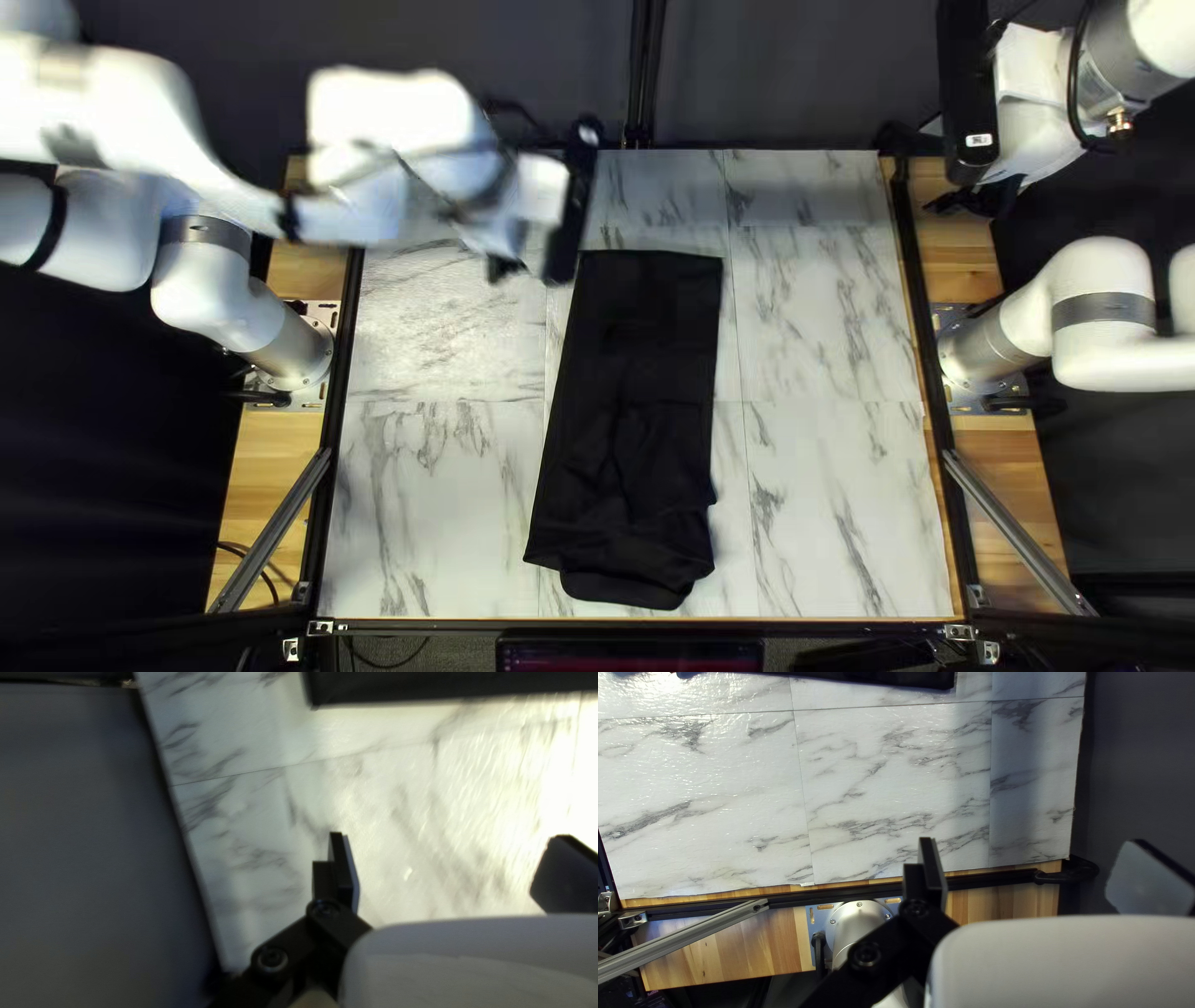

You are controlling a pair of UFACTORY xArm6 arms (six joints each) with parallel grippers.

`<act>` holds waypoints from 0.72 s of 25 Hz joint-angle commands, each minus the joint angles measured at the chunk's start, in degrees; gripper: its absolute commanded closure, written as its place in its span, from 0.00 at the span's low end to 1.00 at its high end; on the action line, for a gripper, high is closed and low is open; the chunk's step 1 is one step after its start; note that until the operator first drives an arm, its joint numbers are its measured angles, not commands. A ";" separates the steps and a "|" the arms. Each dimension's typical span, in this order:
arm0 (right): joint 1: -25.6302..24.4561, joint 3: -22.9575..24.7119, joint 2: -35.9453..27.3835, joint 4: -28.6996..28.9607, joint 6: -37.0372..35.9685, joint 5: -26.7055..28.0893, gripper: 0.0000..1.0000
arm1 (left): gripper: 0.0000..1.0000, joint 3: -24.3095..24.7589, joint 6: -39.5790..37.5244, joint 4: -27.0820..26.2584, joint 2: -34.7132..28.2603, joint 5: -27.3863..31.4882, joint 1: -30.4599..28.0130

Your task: Fold t-shirt

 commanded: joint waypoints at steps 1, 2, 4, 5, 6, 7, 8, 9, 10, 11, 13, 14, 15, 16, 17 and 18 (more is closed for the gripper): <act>0.00 0.00 0.00 0.00 0.00 0.00 0.00 | 0.00 -0.12 -0.58 -0.25 1.07 -1.00 0.02; 0.00 0.00 0.00 0.00 0.00 0.00 0.00 | 0.00 -1.90 -1.37 -0.31 4.38 -1.98 -0.07; 0.00 0.00 0.00 0.00 0.00 0.00 0.00 | 0.00 -5.45 -4.24 0.05 9.54 -2.87 -0.80; 0.00 0.00 0.00 0.00 0.00 0.00 0.00 | 0.00 -6.70 -5.51 0.36 11.05 -2.94 -1.12; 0.00 0.00 0.00 0.00 0.00 0.00 0.00 | 0.00 -8.90 -8.21 1.24 13.46 -2.58 -1.73; 0.00 0.00 0.00 0.00 0.00 0.00 0.00 | 0.00 -10.24 -9.88 1.96 14.93 -2.45 -2.00; 0.00 0.00 0.00 0.00 0.00 0.00 0.00 | 0.00 -12.57 -12.95 3.31 17.48 -1.96 -2.35; 0.00 0.00 0.00 0.00 0.00 0.00 0.00 | 0.00 -14.26 -15.13 4.23 19.41 -1.68 -2.45; 0.00 0.00 0.00 0.00 0.00 0.00 0.00 | 0.00 -15.21 -16.51 4.73 20.55 -1.53 -2.48; 0.00 0.00 0.00 0.00 0.00 0.00 0.00 | 0.00 -17.11 -19.39 5.57 23.00 -1.44 -2.44; 0.00 0.00 0.00 0.00 0.00 0.00 0.00 | 0.00 -19.00 -23.76 7.18 25.40 -0.22 -2.59; 0.00 0.00 0.00 0.00 0.00 0.00 0.00 | 0.00 -19.80 -24.93 8.09 26.06 0.98 -2.65; 0.00 0.00 0.00 0.00 0.00 0.00 0.00 | 0.00 -20.03 -25.27 8.31 26.22 1.34 -2.71; 0.00 0.00 0.00 0.00 0.00 0.00 0.00 | 0.00 -20.03 -25.27 8.31 26.22 1.34 -2.71; 0.00 0.00 0.00 0.00 0.00 0.00 0.00 | 0.00 -20.03 -25.27 8.31 26.22 1.34 -2.71; 0.00 0.00 0.00 0.00 0.00 0.00 0.00 | 0.00 -20.03 -25.27 8.31 26.22 1.34 -2.71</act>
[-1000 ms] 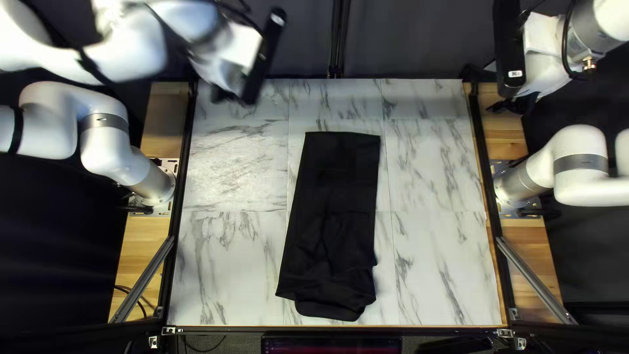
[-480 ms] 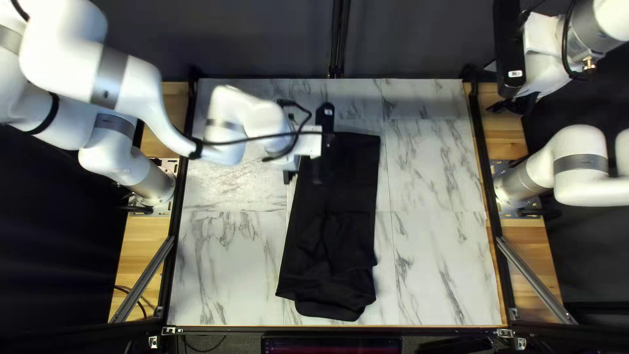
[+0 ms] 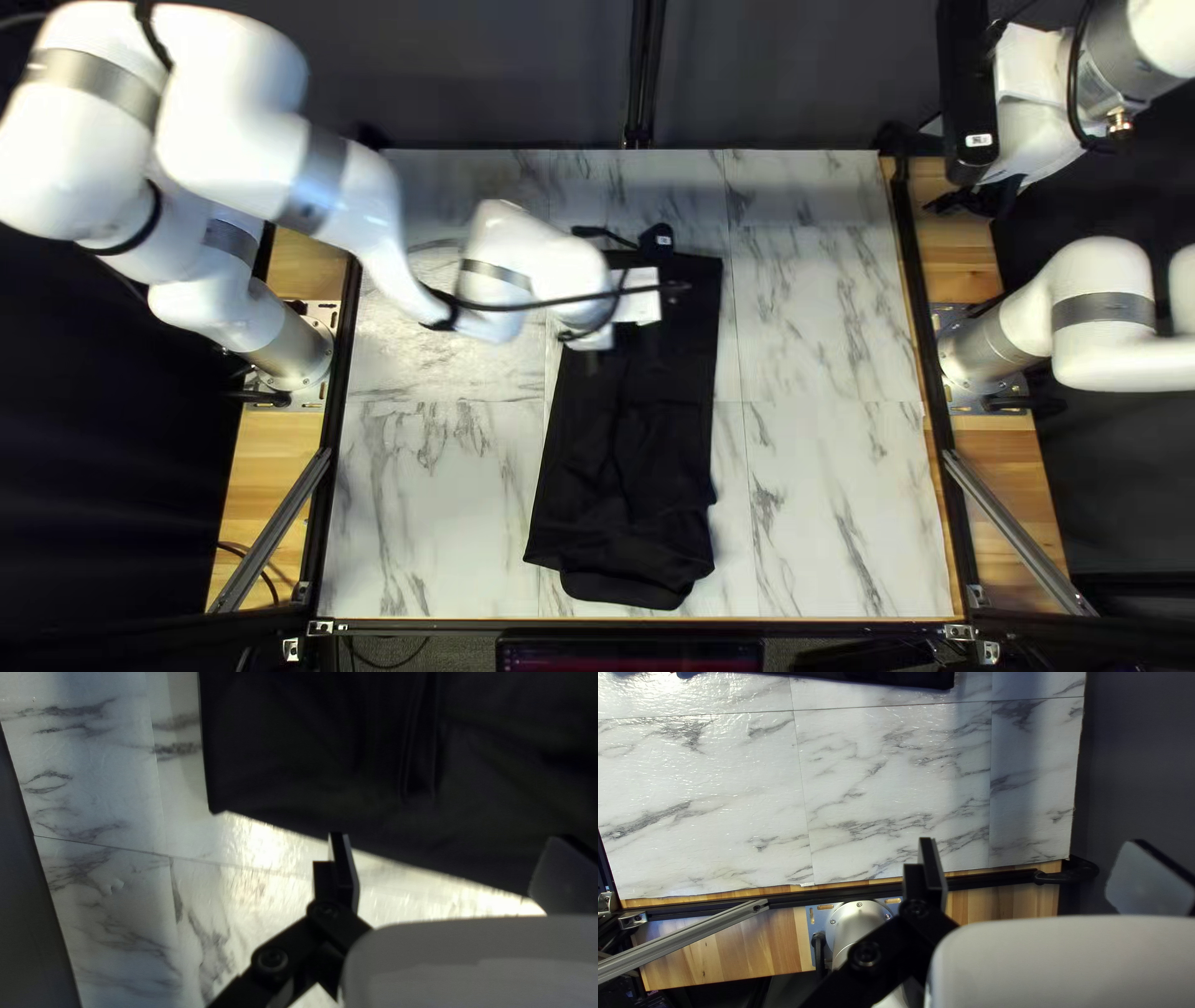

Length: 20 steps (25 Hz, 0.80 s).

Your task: Fold t-shirt

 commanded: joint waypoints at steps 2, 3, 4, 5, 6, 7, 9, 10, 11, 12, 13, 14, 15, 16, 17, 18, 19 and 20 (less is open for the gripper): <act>0.00 0.00 0.00 0.00 0.00 0.00 0.00 | 0.00 -0.02 -1.13 0.43 0.37 0.49 0.03; 0.00 0.00 0.00 0.00 0.00 0.00 0.00 | 0.00 0.02 -1.39 0.41 0.78 0.48 0.33; 0.00 0.00 0.00 0.00 0.00 0.00 0.00 | 0.00 -0.04 -1.55 0.36 0.93 0.54 0.40; 0.00 0.00 0.00 0.00 0.00 0.00 0.00 | 0.00 -0.10 -2.57 0.47 1.51 0.38 0.60; 0.00 0.00 0.00 0.00 0.00 0.00 0.00 | 0.00 -0.03 -3.29 0.56 1.71 0.29 0.73; 0.00 0.00 0.00 0.00 0.00 0.00 0.00 | 0.00 0.06 -3.78 0.64 1.77 0.31 0.82; 0.00 0.00 0.00 0.00 0.00 0.00 0.00 | 0.00 0.77 -5.95 1.28 1.70 0.59 1.11; 0.00 0.00 0.00 0.00 0.00 0.00 0.00 | 0.00 1.08 -6.94 1.49 1.69 0.63 1.18; 0.00 0.00 0.00 0.00 0.00 0.00 0.00 | 0.00 1.13 -7.90 1.68 1.94 0.68 1.17; 0.00 0.00 0.00 0.00 0.00 0.00 0.00 | 0.00 1.18 -8.59 1.83 2.13 0.73 1.14; 0.00 0.00 0.00 0.00 0.00 0.00 0.00 | 0.00 1.14 -9.88 2.09 2.51 0.98 1.04; 0.00 0.00 0.00 0.00 0.00 0.00 0.00 | 0.00 1.39 -10.88 2.30 2.59 1.01 0.98; 0.00 0.00 0.00 0.00 0.00 0.00 0.00 | 0.00 1.63 -11.88 2.48 2.69 1.02 0.96; 0.00 0.00 0.00 0.00 0.00 0.00 0.00 | 0.00 1.89 -13.04 2.75 2.92 0.90 1.02; 0.00 0.00 0.00 0.00 0.00 0.00 0.00 | 0.00 2.03 -13.78 2.90 3.05 0.87 1.06; 0.00 0.00 0.00 0.00 0.00 0.00 0.00 | 0.00 2.09 -15.14 3.21 3.41 0.94 1.16; 0.00 0.00 0.00 0.00 0.00 0.00 0.00 | 0.00 2.00 -15.95 3.40 3.75 0.93 1.31; 0.00 0.00 0.00 0.00 0.00 0.00 0.00 | 0.00 1.83 -16.60 3.51 4.04 1.04 1.43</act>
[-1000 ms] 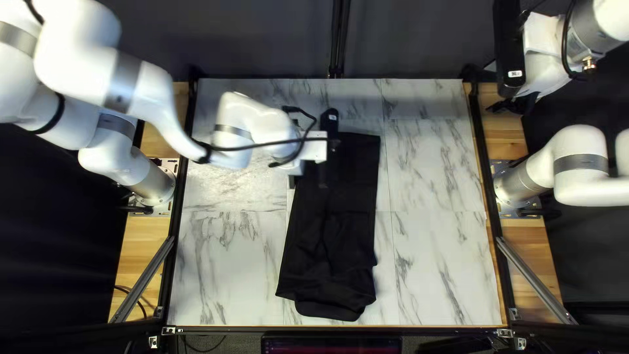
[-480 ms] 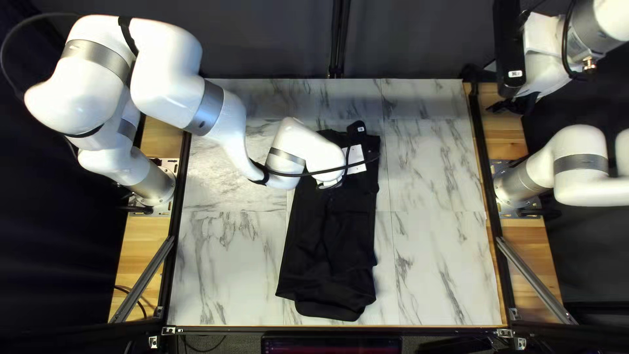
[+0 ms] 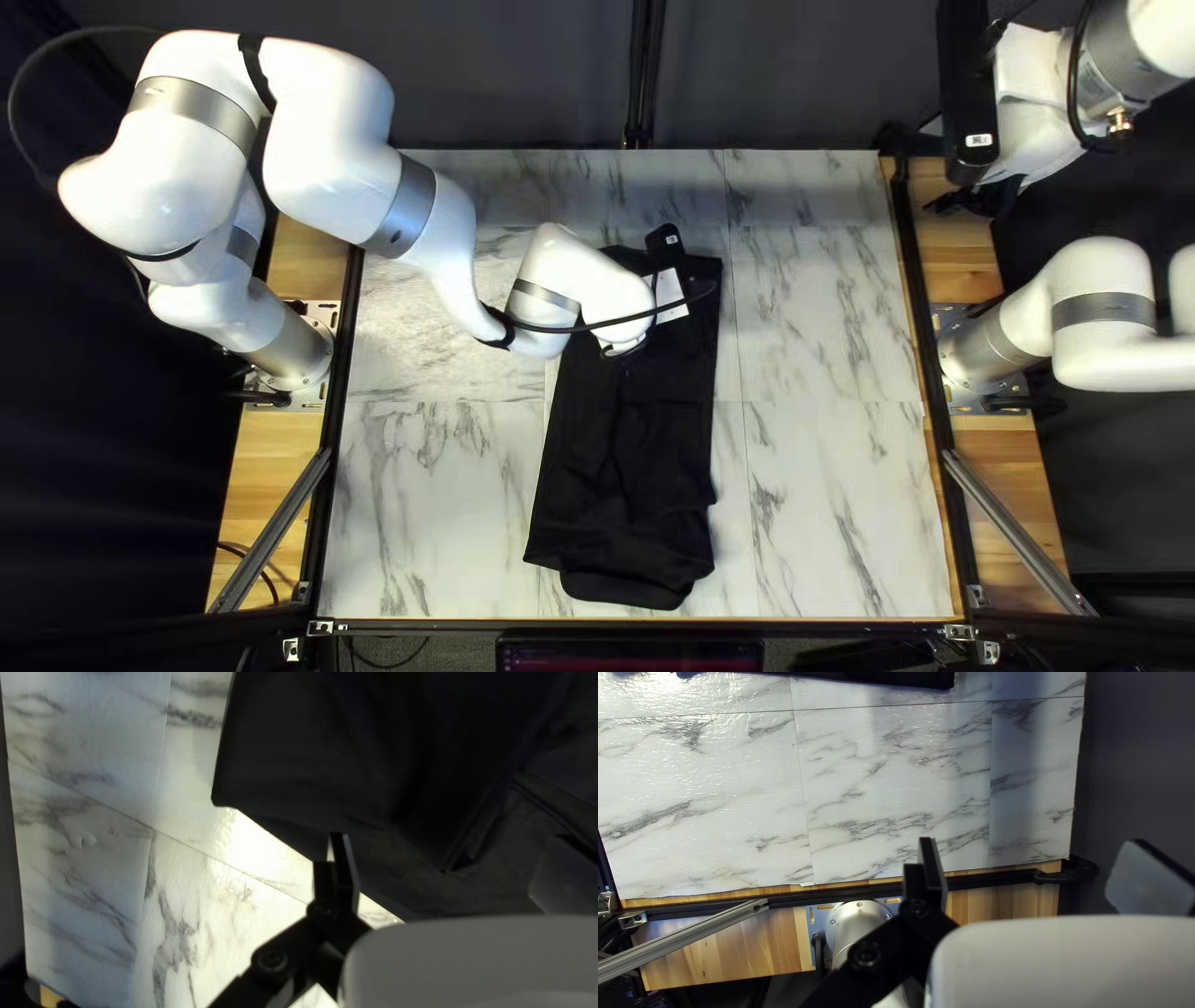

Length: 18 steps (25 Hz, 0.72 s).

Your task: Fold t-shirt

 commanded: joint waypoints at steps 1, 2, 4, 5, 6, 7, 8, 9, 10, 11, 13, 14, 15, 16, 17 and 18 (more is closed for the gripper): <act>0.00 0.00 0.00 0.00 0.00 0.00 0.00 | 0.00 -0.18 -3.29 0.69 1.07 0.29 0.40; 0.00 0.00 0.00 0.00 0.00 0.00 0.00 | 0.00 -0.21 -3.55 0.73 1.12 0.35 0.46; 0.00 0.00 0.00 0.00 0.00 0.00 0.00 | 0.09 -0.45 -4.10 0.70 1.47 0.25 0.74; 0.00 0.00 0.00 0.00 0.00 0.00 0.00 | 0.39 -0.62 -4.17 0.57 1.73 0.05 0.86; 0.00 0.00 0.00 0.00 0.00 0.00 0.00 | 0.86 -1.06 -4.14 0.24 2.29 -0.14 0.94; 0.00 0.00 0.00 0.00 0.00 0.00 0.00 | 0.98 -1.25 -4.05 -0.03 2.54 -0.22 1.00; 0.00 0.00 0.00 0.00 0.00 0.00 0.00 | 1.00 -1.56 -3.84 -0.62 2.88 -0.26 1.08; 0.00 0.00 0.00 0.00 0.00 0.00 0.00 | 1.00 -1.47 -3.67 -1.11 2.93 -0.60 1.19; 0.00 0.00 0.00 0.00 0.00 0.00 0.00 | 0.99 -1.36 -3.49 -1.56 2.87 -0.84 1.27; 0.00 0.00 0.00 0.00 0.00 0.00 0.00 | 1.00 -1.08 -3.37 -2.00 2.69 -1.15 1.32; 0.00 0.00 0.00 0.00 0.00 0.00 0.00 | 1.00 -0.66 -3.03 -2.83 2.13 -1.52 1.41; 0.00 0.00 0.00 0.00 0.00 0.00 0.00 | 1.00 -0.57 -2.92 -3.07 1.90 -1.47 1.41; 0.00 0.00 0.00 0.00 0.00 0.00 0.00 | 1.00 -0.49 -2.72 -3.46 1.36 -1.15 1.31; 0.00 0.00 0.00 0.00 0.00 0.00 0.00 | 1.00 -0.56 -2.53 -3.74 0.71 -0.42 1.08; 0.00 0.00 0.00 0.00 0.00 0.00 0.00 | 1.00 -0.70 -2.42 -3.87 0.34 0.14 0.90; 0.00 0.00 0.00 0.00 0.00 0.00 0.00 | 1.00 -1.03 -2.20 -3.98 -0.08 0.96 0.68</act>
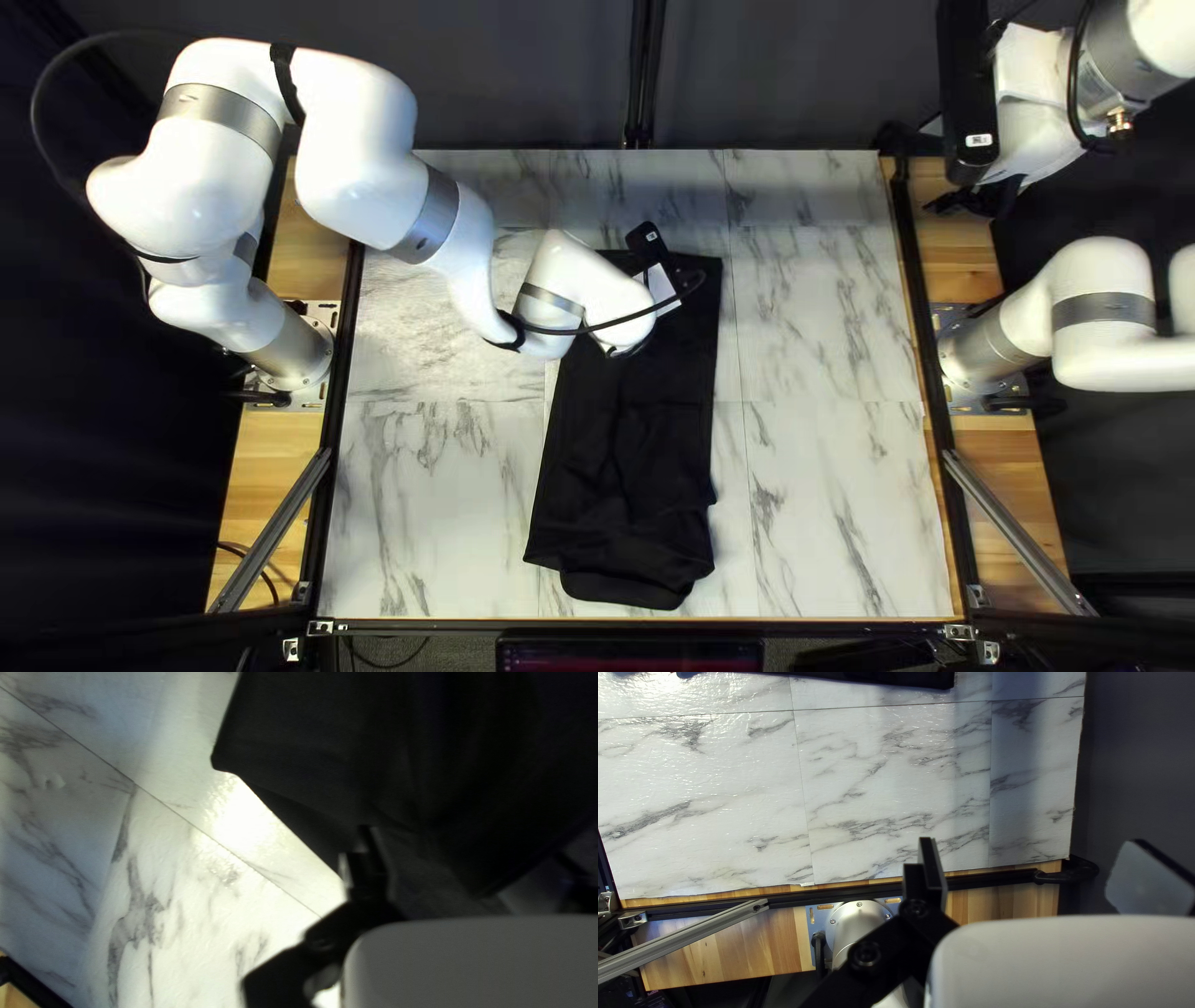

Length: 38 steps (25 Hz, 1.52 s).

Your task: Fold t-shirt

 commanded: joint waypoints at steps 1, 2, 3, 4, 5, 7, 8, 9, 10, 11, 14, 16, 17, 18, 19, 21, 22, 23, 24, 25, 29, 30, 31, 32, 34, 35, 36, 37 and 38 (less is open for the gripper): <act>0.00 0.00 0.00 0.00 0.00 0.00 0.00 | 1.00 -0.77 0.77 -0.68 -1.65 2.59 -0.77; 0.00 0.00 0.00 0.00 0.00 0.00 0.00 | 1.00 -1.36 1.07 -0.67 -1.86 3.62 -0.97; 0.00 0.00 0.00 0.00 0.00 0.00 0.00 | 1.00 -2.11 1.37 -0.63 -1.89 4.71 -1.18; 0.00 0.00 0.00 0.00 0.00 0.00 0.00 | 1.00 -2.53 1.59 -0.57 -1.87 5.28 -1.26; 0.00 0.00 0.00 0.00 0.00 0.00 0.00 | 1.00 -3.39 2.19 -0.56 -1.89 6.41 -1.39; 0.00 0.00 0.00 0.00 0.00 0.00 0.00 | 0.99 -4.47 3.40 -0.64 -1.99 7.93 -1.36; 0.00 0.00 0.00 0.00 0.00 0.00 0.00 | 0.99 -4.83 3.96 -0.72 -2.00 8.48 -1.32; 0.00 0.00 0.00 0.00 0.00 0.00 0.00 | 0.99 -5.05 4.36 -0.75 -2.11 9.00 -1.30; 0.00 0.00 0.00 0.00 0.00 0.00 0.00 | 0.99 -5.32 5.11 -0.82 -2.44 10.06 -1.29; 0.00 0.00 0.00 0.00 0.00 0.00 0.00 | 0.98 -5.47 5.61 -0.94 -2.71 10.81 -1.31; 0.00 0.00 0.00 0.00 0.00 0.00 0.00 | 0.94 -6.50 8.22 -1.60 -2.89 13.47 -1.07; 0.00 0.00 0.00 0.00 0.00 0.00 0.00 | 0.95 -7.61 10.27 -2.40 -2.35 15.28 -0.89; 0.00 0.00 0.00 0.00 0.00 0.00 0.00 | 0.95 -8.05 10.91 -2.74 -2.09 15.99 -0.97; 0.00 0.00 0.00 0.00 0.00 0.00 0.00 | 0.95 -8.44 11.61 -3.16 -1.91 16.67 -1.12; 0.00 0.00 0.00 0.00 0.00 0.00 0.00 | 0.94 -8.80 12.05 -3.46 -1.68 17.11 -1.26; 0.00 0.00 0.00 0.00 0.00 0.00 0.00 | 0.94 -9.82 13.35 -4.24 -0.82 18.02 -1.56; 0.00 0.00 0.00 0.00 0.00 0.00 0.00 | 0.94 -10.36 14.10 -4.84 -0.17 18.33 -1.90; 0.00 0.00 0.00 0.00 0.00 0.00 0.00 | 0.94 -10.53 14.54 -5.17 0.23 18.40 -2.16; 0.00 0.00 0.00 0.00 0.00 0.00 0.00 | 0.93 -10.58 14.86 -5.34 0.40 18.41 -2.23; 0.00 0.00 0.00 0.00 0.00 0.00 0.00 | 0.93 -10.40 15.25 -5.66 0.63 18.33 -2.44; 0.00 0.00 0.00 0.00 0.00 0.00 0.00 | 0.93 -9.09 15.51 -6.24 0.43 17.93 -3.00; 0.00 0.00 0.00 0.00 0.00 0.00 0.00 | 0.92 -8.74 15.38 -6.26 0.29 18.04 -3.21; 0.00 0.00 0.00 0.00 0.00 0.00 0.00 | 0.92 -8.51 15.33 -6.27 0.20 18.00 -3.27; 0.00 0.00 0.00 0.00 0.00 0.00 0.00 | 0.92 -8.21 15.24 -6.26 0.18 17.94 -3.36; 0.00 0.00 0.00 0.00 0.00 0.00 0.00 | 0.92 -8.13 15.24 -6.27 0.27 17.98 -3.40; 0.00 0.00 0.00 0.00 0.00 0.00 0.00 | 0.90 -7.98 15.24 -6.24 0.28 18.01 -3.41; 0.00 0.00 0.00 0.00 0.00 0.00 0.00 | 0.90 -7.90 15.26 -6.24 0.22 18.06 -3.42; 0.00 0.00 0.00 0.00 0.00 0.00 0.00 | 0.89 -7.87 15.31 -6.24 0.15 18.22 -3.45; 0.00 0.00 0.00 0.00 0.00 0.00 0.00 | 0.87 -7.93 15.33 -6.23 0.15 18.35 -3.49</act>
